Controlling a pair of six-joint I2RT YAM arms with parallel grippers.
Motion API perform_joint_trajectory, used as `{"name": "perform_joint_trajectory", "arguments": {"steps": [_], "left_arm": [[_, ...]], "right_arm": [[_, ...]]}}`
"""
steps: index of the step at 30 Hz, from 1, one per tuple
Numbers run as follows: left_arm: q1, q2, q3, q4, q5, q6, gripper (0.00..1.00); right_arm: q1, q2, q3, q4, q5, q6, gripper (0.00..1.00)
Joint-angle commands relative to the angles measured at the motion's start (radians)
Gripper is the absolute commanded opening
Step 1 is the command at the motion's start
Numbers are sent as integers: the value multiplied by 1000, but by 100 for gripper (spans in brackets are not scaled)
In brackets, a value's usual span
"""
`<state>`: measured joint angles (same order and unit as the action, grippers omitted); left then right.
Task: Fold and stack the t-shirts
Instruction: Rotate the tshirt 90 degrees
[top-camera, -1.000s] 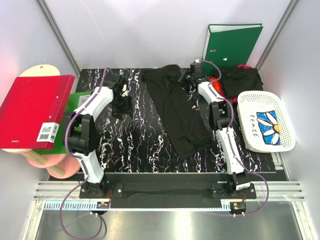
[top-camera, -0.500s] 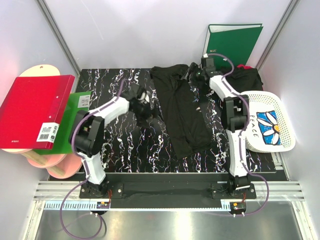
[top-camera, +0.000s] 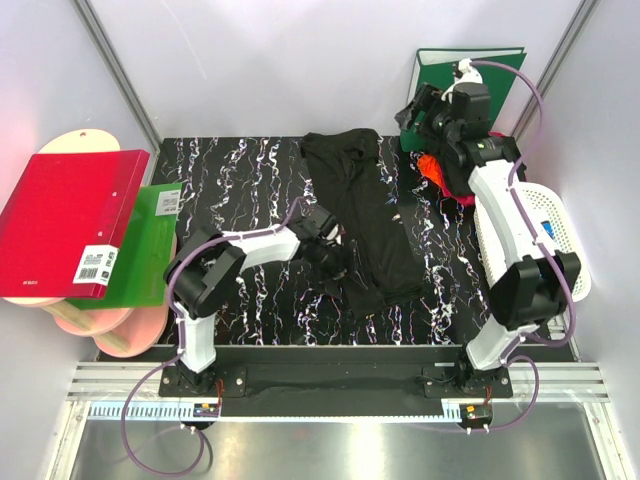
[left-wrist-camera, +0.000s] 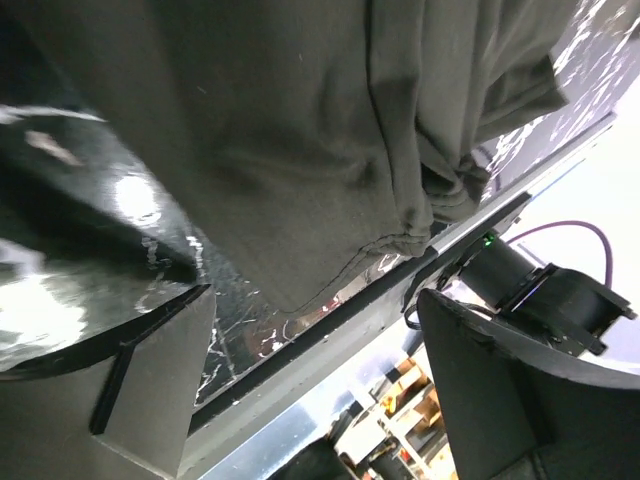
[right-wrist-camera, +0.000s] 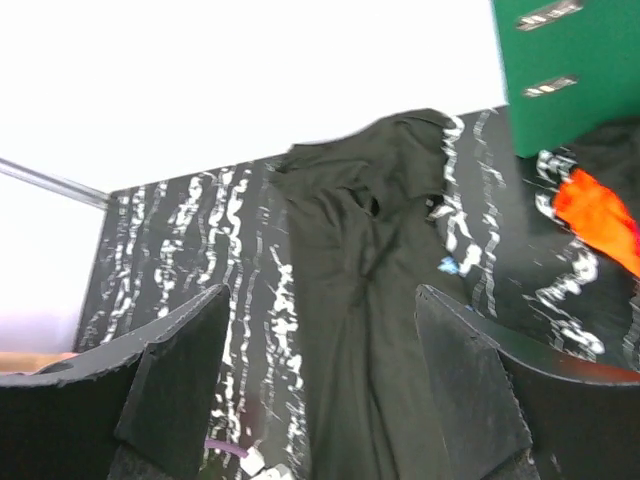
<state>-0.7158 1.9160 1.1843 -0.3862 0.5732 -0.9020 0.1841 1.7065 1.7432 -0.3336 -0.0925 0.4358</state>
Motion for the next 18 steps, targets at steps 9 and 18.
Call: {"name": "perform_joint_trajectory", "arguments": {"steps": [9,18], "left_arm": [[-102,66,-58,-2,13,-110,42],[-128,178,-28,-48,54,-83,0]], "right_arm": [[-77,-168,-145,-7,88,-35,85],[-97,-240,-192,-18,40,-39,84]]}}
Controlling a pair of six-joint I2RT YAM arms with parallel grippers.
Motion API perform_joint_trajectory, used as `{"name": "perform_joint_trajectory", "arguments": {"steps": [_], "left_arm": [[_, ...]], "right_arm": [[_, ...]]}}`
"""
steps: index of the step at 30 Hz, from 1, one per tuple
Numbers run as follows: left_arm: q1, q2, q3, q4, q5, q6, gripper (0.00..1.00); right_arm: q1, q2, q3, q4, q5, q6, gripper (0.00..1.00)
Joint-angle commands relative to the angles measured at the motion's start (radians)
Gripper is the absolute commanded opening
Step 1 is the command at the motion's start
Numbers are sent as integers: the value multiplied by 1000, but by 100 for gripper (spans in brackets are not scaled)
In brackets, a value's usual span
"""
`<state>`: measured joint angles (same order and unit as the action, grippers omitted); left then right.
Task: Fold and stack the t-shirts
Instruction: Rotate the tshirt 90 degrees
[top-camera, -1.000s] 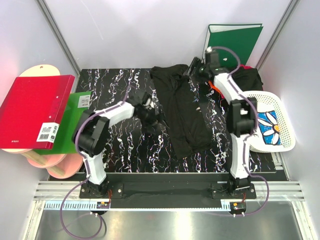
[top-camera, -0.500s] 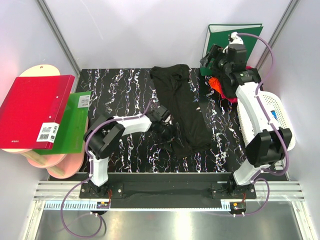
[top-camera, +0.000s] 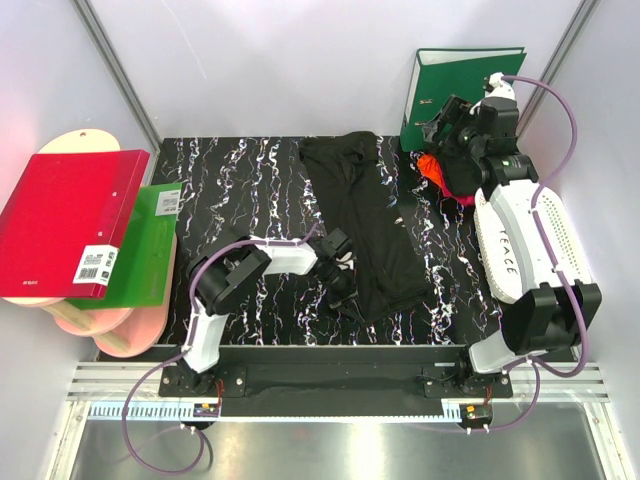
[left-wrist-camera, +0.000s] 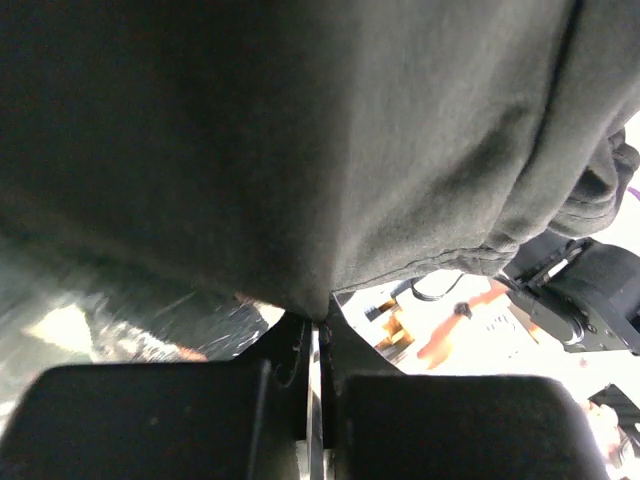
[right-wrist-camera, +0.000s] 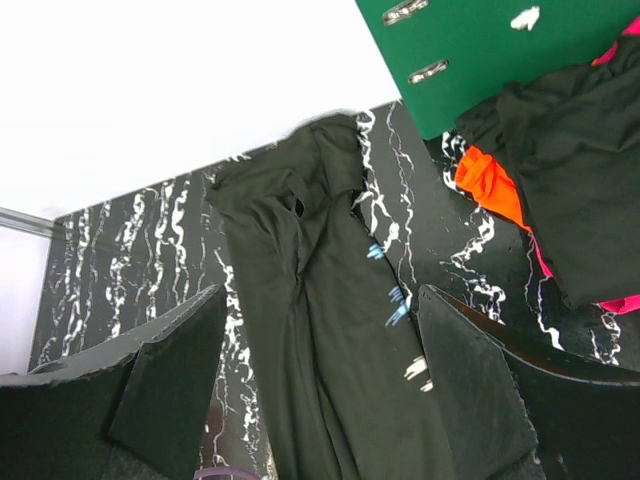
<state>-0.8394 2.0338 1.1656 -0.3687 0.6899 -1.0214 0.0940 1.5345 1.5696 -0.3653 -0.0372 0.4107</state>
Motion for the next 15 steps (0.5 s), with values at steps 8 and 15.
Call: {"name": "perform_joint_trajectory", "arguments": {"steps": [8,15], "left_arm": [[51,-90,-137,-231,-159,150,0],[120,-188,-224,-303,-210,224,0]], "right_arm": [[-7,-116,-103,-18,-73,14,85],[-7,-114,-143,-37,-135,23,91]]}}
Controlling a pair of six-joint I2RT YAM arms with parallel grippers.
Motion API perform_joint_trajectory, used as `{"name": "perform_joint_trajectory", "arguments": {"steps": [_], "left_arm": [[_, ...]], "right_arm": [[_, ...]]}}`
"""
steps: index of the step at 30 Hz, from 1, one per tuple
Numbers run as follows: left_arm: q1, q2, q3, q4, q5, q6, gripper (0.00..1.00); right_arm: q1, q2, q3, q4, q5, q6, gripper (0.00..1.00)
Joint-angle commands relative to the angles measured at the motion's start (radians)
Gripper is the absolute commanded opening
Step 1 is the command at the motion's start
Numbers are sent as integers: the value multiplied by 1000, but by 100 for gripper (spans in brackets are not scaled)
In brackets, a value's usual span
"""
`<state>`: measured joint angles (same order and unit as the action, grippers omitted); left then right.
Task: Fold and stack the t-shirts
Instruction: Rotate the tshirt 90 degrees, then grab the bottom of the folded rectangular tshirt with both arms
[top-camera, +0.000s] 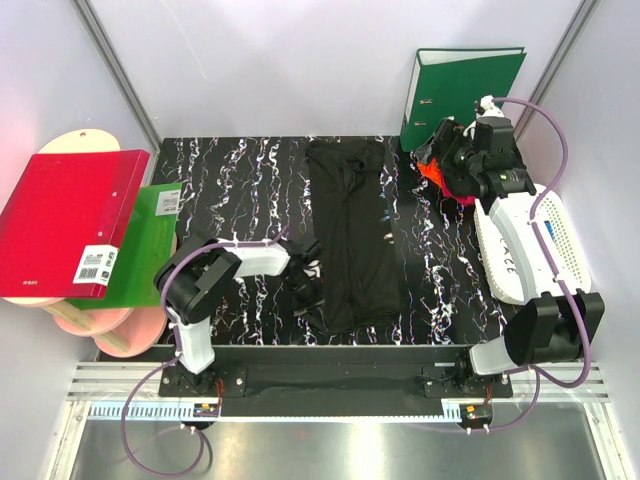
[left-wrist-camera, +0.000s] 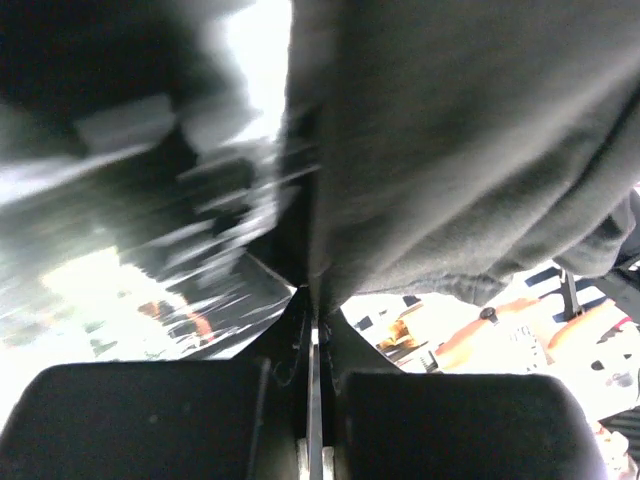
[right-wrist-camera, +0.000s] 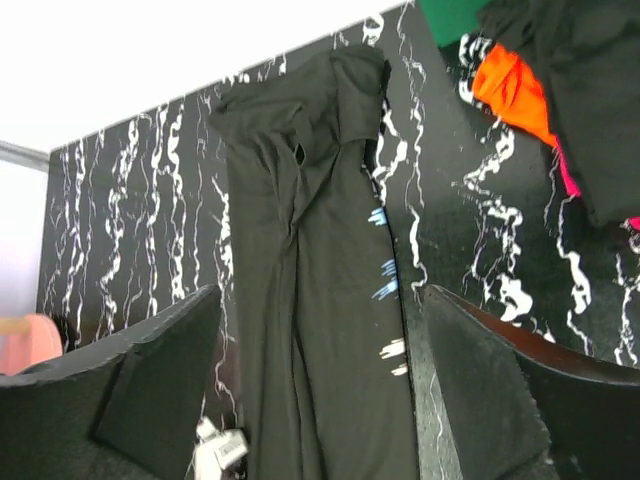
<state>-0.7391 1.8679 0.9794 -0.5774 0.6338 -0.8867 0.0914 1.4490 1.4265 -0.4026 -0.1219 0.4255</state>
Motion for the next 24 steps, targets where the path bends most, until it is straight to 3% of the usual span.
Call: {"name": "perform_joint_trajectory", "arguments": {"steps": [1,3,4,6,7,11,16,21,24], "left_arm": [[21,-26,-42,-99,-154,97,0],[21,-33,-36,-113,-141,124,0],[21,-39,-22,-124,-141,135,33],[21,-68,-1,-169,-157,164,68],[21,-84,27,-189,-166,184,99],[21,-154,114,-341,-252,230,99],[21,-216,231,-414,-301,241,99],[20,-167,309,-412,-301,246,99],[21,-147,306,-391,-309,227,99]], "right_arm": [[-2,-27,0,-1,-53,6,92],[-4,-15,8,-5,-70,2,98],[-2,-12,11,-8,-84,-8,100],[-4,2,17,-15,-119,-17,100],[-4,5,17,-19,-128,-25,100],[-5,22,-11,-27,-179,-22,100],[-4,50,-63,-68,-257,24,98],[-5,169,-83,-269,-410,102,88],[-10,211,-138,-435,-456,82,88]]}}
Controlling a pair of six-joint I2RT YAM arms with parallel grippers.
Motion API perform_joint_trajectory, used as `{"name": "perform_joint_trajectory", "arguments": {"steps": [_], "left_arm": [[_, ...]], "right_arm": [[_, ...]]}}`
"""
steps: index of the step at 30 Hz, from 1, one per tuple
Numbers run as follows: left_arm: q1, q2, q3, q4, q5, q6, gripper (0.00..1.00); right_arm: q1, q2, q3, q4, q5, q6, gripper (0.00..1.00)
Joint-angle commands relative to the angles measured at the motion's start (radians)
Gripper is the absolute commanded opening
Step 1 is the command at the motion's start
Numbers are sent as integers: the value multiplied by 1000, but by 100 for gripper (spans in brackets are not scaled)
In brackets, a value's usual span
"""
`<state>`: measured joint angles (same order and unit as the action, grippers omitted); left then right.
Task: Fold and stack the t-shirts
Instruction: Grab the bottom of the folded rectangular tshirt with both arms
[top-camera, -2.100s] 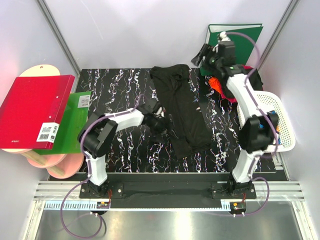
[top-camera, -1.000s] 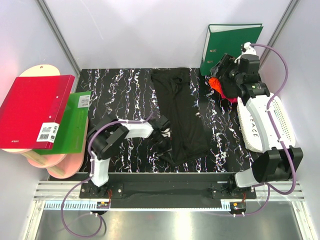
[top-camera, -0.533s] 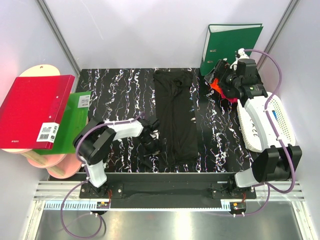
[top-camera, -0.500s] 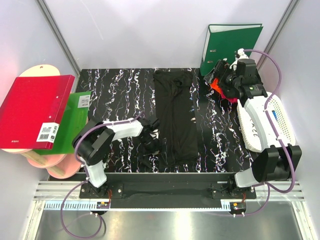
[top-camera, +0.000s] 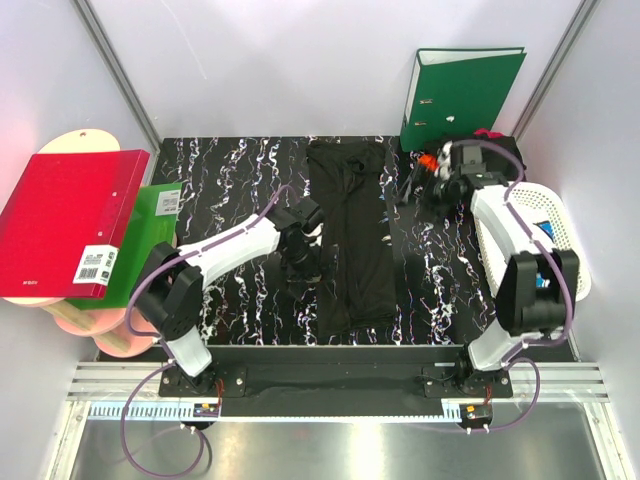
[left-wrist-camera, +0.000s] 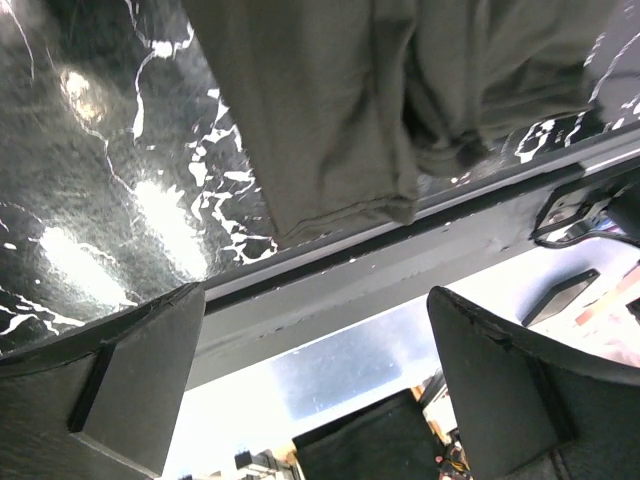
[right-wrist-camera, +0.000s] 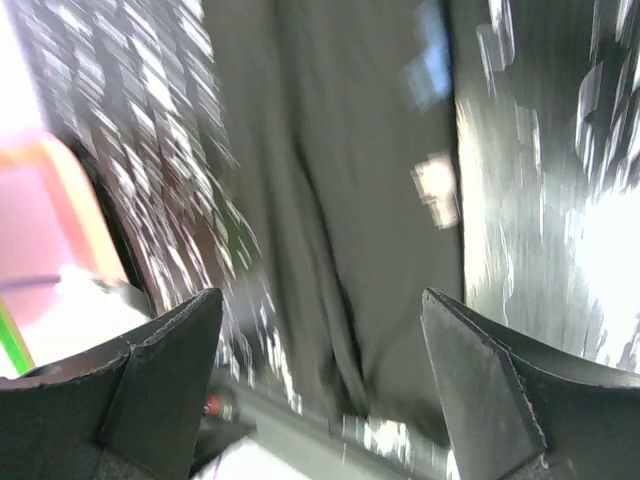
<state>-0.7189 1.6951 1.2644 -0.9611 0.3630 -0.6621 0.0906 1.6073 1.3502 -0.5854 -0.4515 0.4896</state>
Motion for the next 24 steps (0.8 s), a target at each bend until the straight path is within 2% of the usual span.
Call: {"name": "perform_joint_trajectory", "arguments": {"steps": [1,3,7,10,17,24], "left_arm": [[4,23,-5,4,-38,-20,99],[19,-12,-51,65,-39,-57,99],[70,-121,-290,273,17,-224,99],[88,-179,-387,384,24,-272,99],[61,-245,-539,603,22,-415,99],[12,-163,-559,703,57,-444,99]], "right_arm": [[-21,43,-92,-273,-133,9,88],[-43,-16,-186,-286,-148,6,87],[-84,-127,-315,-283,-199,36,87],[-84,-176,-430,-261,-240,78,86],[-84,-267,-713,-186,-297,132,84],[-84,-208,-853,-71,-305,147,83]]}}
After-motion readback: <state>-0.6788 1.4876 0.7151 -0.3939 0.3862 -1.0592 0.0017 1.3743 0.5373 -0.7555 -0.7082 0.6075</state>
